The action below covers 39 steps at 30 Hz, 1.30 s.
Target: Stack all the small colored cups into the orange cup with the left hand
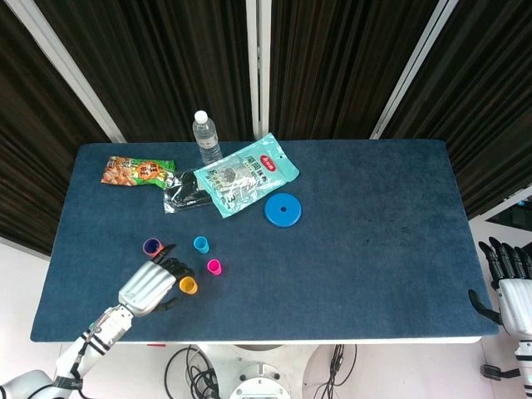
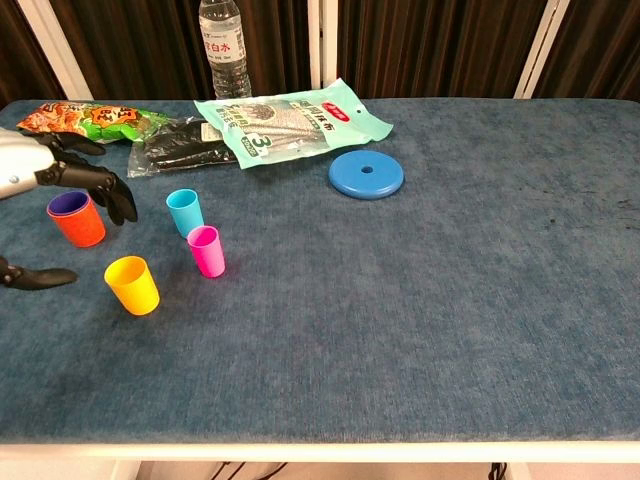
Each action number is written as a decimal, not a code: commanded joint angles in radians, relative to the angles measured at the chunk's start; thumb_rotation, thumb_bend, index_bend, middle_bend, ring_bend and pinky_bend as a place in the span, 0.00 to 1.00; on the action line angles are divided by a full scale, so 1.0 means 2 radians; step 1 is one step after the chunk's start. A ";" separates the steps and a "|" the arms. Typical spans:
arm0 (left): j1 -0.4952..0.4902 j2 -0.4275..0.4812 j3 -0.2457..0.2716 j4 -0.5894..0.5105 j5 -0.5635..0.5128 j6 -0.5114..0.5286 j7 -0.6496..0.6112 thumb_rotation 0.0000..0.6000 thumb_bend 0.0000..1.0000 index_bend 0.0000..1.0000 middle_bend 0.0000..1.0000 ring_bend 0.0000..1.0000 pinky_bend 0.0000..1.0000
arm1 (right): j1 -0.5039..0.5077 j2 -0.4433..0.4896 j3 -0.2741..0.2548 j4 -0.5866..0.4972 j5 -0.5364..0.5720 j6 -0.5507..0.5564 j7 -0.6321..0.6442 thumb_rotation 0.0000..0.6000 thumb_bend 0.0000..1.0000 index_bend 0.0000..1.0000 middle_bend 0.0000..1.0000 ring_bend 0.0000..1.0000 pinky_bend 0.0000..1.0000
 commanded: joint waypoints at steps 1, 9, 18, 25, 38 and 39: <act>0.002 -0.020 -0.001 0.013 -0.004 -0.007 0.000 1.00 0.25 0.31 0.32 0.28 0.08 | -0.001 0.000 -0.001 0.000 -0.001 0.001 0.000 1.00 0.27 0.00 0.00 0.00 0.00; -0.003 -0.052 -0.013 0.050 0.001 -0.008 0.008 1.00 0.25 0.31 0.32 0.28 0.08 | -0.005 0.000 -0.001 0.002 0.001 0.004 -0.001 1.00 0.27 0.00 0.00 0.00 0.00; -0.010 -0.071 -0.017 0.075 -0.011 -0.030 0.017 1.00 0.25 0.32 0.33 0.29 0.09 | -0.002 0.000 -0.001 0.002 0.003 -0.002 -0.002 1.00 0.27 0.00 0.00 0.00 0.00; -0.011 -0.081 -0.017 0.087 -0.015 -0.036 0.019 1.00 0.25 0.34 0.36 0.34 0.10 | -0.003 0.000 -0.001 0.004 0.005 -0.003 0.001 1.00 0.27 0.00 0.00 0.00 0.00; -0.016 -0.096 -0.021 0.108 -0.016 -0.038 0.017 1.00 0.27 0.43 0.43 0.47 0.13 | -0.001 0.000 -0.001 0.005 0.007 -0.007 0.001 1.00 0.27 0.00 0.00 0.00 0.00; -0.016 -0.095 -0.021 0.108 -0.017 -0.039 0.017 1.00 0.27 0.43 0.44 0.48 0.14 | -0.001 0.000 -0.001 0.005 0.007 -0.008 0.000 1.00 0.27 0.00 0.00 0.00 0.00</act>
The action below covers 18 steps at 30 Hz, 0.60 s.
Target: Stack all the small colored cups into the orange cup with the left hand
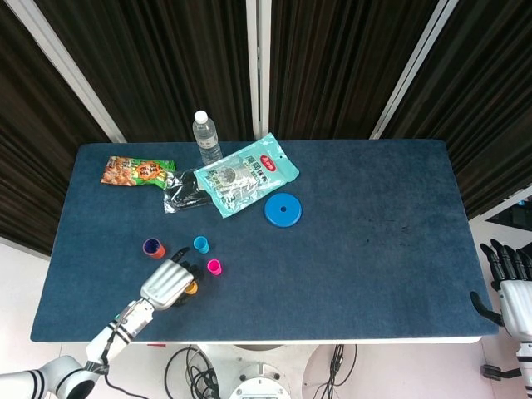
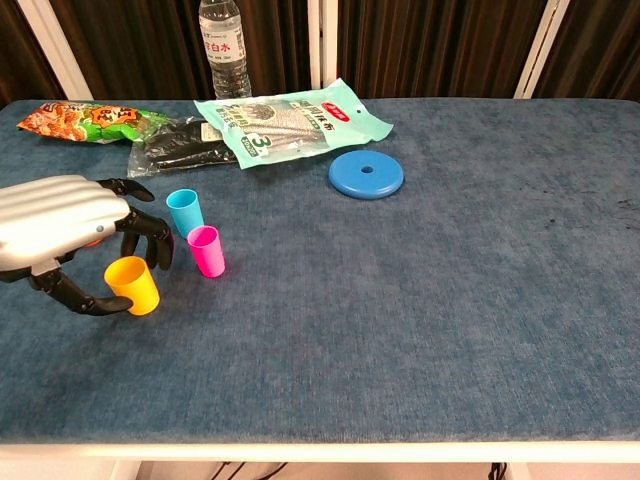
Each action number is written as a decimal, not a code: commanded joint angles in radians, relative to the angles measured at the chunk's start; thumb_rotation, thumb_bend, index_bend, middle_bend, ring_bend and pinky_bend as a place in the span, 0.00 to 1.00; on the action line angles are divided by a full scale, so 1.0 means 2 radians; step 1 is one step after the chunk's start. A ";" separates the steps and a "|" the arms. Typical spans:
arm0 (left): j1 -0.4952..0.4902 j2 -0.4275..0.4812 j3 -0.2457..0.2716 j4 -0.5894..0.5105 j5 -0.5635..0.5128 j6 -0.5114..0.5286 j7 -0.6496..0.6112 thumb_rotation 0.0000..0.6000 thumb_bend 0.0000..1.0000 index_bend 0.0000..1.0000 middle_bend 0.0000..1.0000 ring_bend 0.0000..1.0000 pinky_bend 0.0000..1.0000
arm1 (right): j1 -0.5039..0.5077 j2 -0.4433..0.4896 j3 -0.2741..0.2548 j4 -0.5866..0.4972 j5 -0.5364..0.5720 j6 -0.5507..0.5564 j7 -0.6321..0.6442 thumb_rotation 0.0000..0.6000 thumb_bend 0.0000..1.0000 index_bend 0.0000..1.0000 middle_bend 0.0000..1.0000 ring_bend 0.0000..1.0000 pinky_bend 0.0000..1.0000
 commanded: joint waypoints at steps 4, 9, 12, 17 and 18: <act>-0.002 0.002 -0.001 -0.003 -0.004 -0.003 0.003 1.00 0.28 0.45 0.46 0.51 0.14 | 0.001 0.000 -0.001 -0.001 -0.001 -0.002 -0.002 1.00 0.27 0.00 0.00 0.00 0.00; -0.002 0.004 -0.002 -0.007 -0.006 -0.003 0.007 1.00 0.29 0.48 0.49 0.54 0.16 | 0.001 -0.001 -0.002 0.000 0.000 -0.003 -0.002 1.00 0.27 0.00 0.00 0.00 0.00; -0.002 0.005 -0.002 -0.010 -0.004 0.001 0.011 1.00 0.29 0.48 0.49 0.54 0.16 | 0.000 -0.002 -0.001 0.001 0.001 -0.001 0.000 1.00 0.27 0.00 0.00 0.00 0.00; -0.002 0.012 -0.004 -0.024 0.001 0.008 0.020 1.00 0.29 0.48 0.49 0.54 0.16 | -0.001 -0.001 0.000 0.002 0.000 0.001 0.002 1.00 0.27 0.00 0.00 0.00 0.00; -0.001 0.014 -0.004 -0.028 0.002 0.010 0.022 1.00 0.29 0.48 0.49 0.54 0.16 | -0.001 -0.001 0.000 0.002 0.000 0.001 0.002 1.00 0.27 0.00 0.00 0.00 0.00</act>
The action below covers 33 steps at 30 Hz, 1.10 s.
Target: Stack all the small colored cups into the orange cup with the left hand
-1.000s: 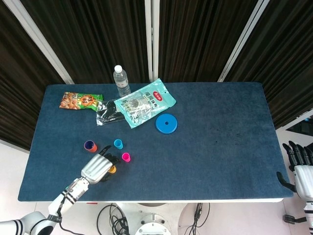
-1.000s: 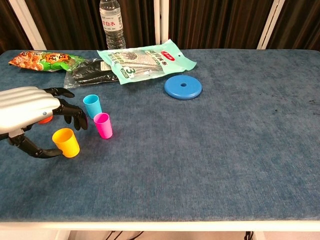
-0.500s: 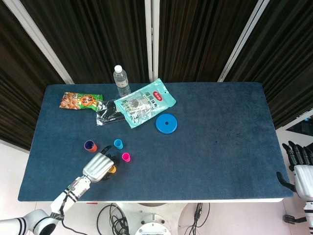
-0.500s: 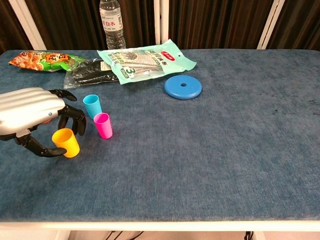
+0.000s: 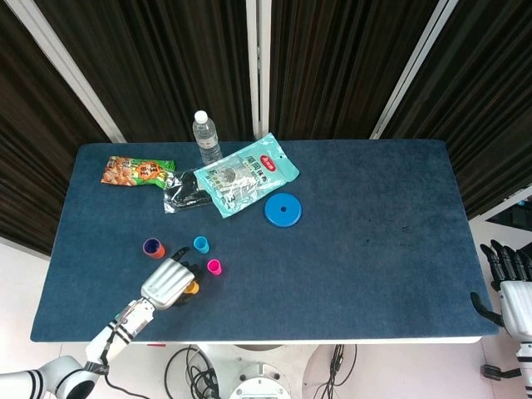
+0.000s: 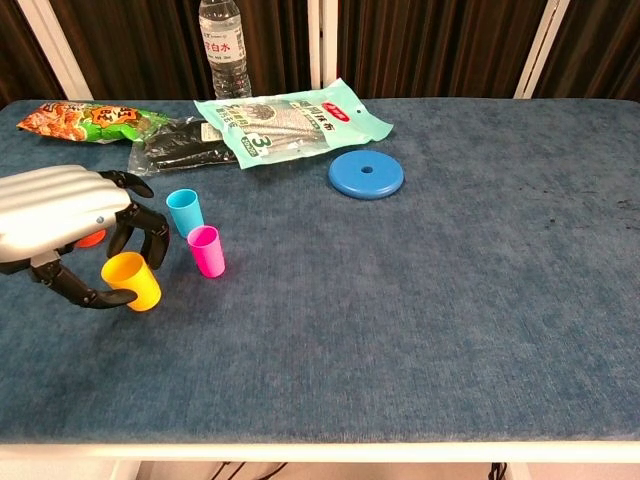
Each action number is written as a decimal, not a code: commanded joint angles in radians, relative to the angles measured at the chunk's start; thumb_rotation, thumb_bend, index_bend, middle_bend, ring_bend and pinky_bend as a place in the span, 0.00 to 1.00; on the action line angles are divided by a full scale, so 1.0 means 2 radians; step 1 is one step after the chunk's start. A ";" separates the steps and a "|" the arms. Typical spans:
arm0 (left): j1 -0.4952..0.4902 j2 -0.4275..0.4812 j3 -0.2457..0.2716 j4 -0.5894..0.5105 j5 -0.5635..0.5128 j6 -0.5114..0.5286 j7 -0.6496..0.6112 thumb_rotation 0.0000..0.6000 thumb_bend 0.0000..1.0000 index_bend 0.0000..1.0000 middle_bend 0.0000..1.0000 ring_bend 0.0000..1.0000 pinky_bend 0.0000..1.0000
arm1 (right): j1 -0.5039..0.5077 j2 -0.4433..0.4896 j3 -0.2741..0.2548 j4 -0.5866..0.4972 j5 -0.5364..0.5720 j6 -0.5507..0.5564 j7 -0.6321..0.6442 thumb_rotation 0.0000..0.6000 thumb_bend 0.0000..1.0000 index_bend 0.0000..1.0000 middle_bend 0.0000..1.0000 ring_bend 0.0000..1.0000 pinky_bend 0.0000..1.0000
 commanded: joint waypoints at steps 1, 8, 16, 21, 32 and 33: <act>0.000 0.007 -0.002 -0.012 0.002 0.004 0.008 1.00 0.29 0.48 0.49 0.55 0.16 | 0.000 0.000 0.000 0.000 -0.001 0.000 0.001 1.00 0.27 0.00 0.00 0.00 0.00; 0.003 0.058 -0.024 -0.068 -0.005 0.032 0.033 1.00 0.29 0.48 0.49 0.55 0.16 | 0.000 0.001 0.001 0.000 -0.003 0.004 0.003 1.00 0.27 0.00 0.00 0.00 0.00; -0.004 0.112 -0.073 -0.082 -0.078 0.027 0.018 1.00 0.29 0.49 0.49 0.55 0.15 | 0.000 0.002 0.001 -0.002 -0.004 0.004 0.002 1.00 0.27 0.00 0.00 0.00 0.00; -0.012 0.105 -0.079 -0.052 -0.129 -0.009 -0.004 1.00 0.29 0.48 0.49 0.55 0.15 | -0.001 0.004 0.001 -0.005 -0.007 0.009 -0.001 1.00 0.27 0.00 0.00 0.00 0.00; -0.022 0.073 -0.079 0.006 -0.152 -0.036 -0.039 1.00 0.29 0.48 0.49 0.55 0.15 | -0.004 0.010 0.002 -0.007 -0.009 0.016 0.000 1.00 0.27 0.00 0.00 0.00 0.00; -0.023 0.072 -0.078 0.009 -0.152 -0.036 -0.041 1.00 0.29 0.48 0.49 0.54 0.15 | -0.004 0.009 0.002 -0.006 -0.009 0.015 0.001 1.00 0.28 0.00 0.00 0.00 0.00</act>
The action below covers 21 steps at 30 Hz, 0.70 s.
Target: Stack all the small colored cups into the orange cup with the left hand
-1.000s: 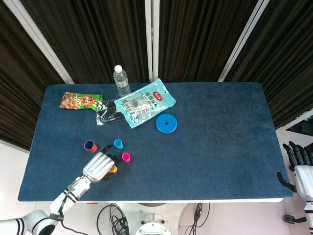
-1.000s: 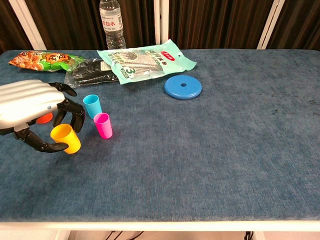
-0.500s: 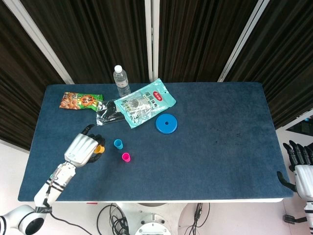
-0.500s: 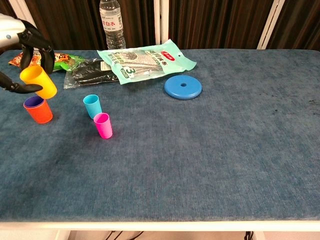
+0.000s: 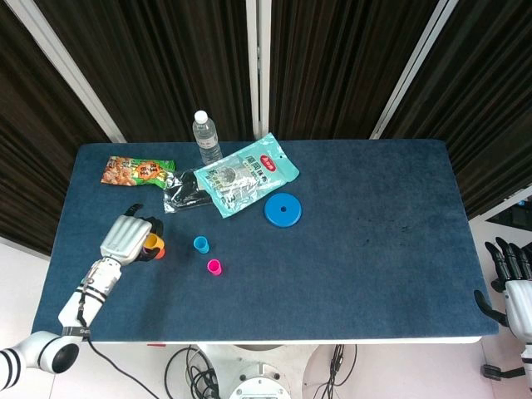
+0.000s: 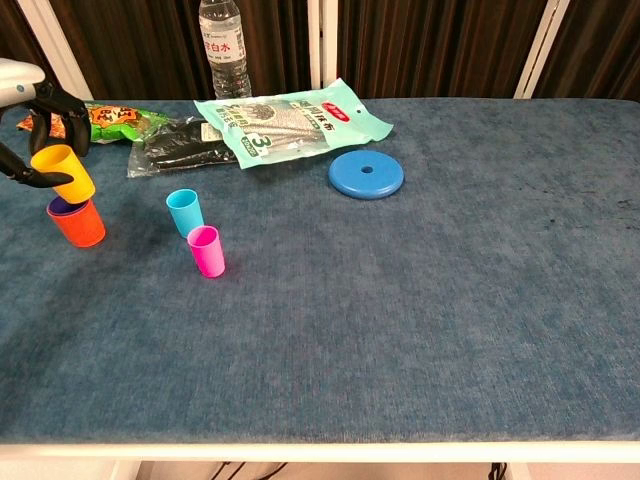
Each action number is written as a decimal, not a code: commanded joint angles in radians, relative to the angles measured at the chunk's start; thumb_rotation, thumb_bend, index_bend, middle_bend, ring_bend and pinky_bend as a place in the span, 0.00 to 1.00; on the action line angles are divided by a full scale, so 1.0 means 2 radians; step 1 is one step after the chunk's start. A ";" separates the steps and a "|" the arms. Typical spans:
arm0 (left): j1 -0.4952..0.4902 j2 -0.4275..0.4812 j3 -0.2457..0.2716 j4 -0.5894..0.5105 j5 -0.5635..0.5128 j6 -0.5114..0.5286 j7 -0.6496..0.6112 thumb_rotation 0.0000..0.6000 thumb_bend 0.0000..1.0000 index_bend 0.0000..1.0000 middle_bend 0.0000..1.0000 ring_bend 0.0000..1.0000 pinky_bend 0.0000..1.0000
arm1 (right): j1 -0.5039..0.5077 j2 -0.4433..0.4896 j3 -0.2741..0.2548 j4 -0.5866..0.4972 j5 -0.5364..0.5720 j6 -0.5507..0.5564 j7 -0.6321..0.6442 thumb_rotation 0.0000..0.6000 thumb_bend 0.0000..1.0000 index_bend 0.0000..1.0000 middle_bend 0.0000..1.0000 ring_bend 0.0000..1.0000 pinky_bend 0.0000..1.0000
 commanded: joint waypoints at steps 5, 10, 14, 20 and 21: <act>-0.002 -0.007 0.005 0.012 -0.004 -0.004 -0.003 1.00 0.29 0.48 0.49 0.54 0.15 | 0.002 -0.004 0.000 0.005 0.002 -0.005 0.002 1.00 0.27 0.00 0.00 0.00 0.00; -0.002 -0.008 0.004 0.014 -0.007 -0.001 -0.002 1.00 0.29 0.48 0.49 0.54 0.15 | 0.003 -0.004 0.000 0.006 0.003 -0.007 0.002 1.00 0.27 0.00 0.00 0.00 0.00; -0.002 -0.008 0.005 0.019 -0.011 -0.002 0.000 1.00 0.29 0.48 0.49 0.54 0.15 | 0.004 -0.004 0.000 0.005 0.002 -0.008 0.001 1.00 0.27 0.00 0.00 0.00 0.00; -0.002 -0.011 0.010 0.026 -0.016 -0.005 0.005 1.00 0.29 0.48 0.49 0.54 0.15 | 0.004 -0.004 0.000 0.004 0.003 -0.010 0.000 1.00 0.27 0.00 0.00 0.00 0.00; -0.001 -0.012 0.011 0.027 -0.014 -0.003 0.007 1.00 0.29 0.47 0.48 0.53 0.14 | 0.004 -0.005 0.000 0.004 0.003 -0.010 -0.001 1.00 0.27 0.00 0.00 0.00 0.00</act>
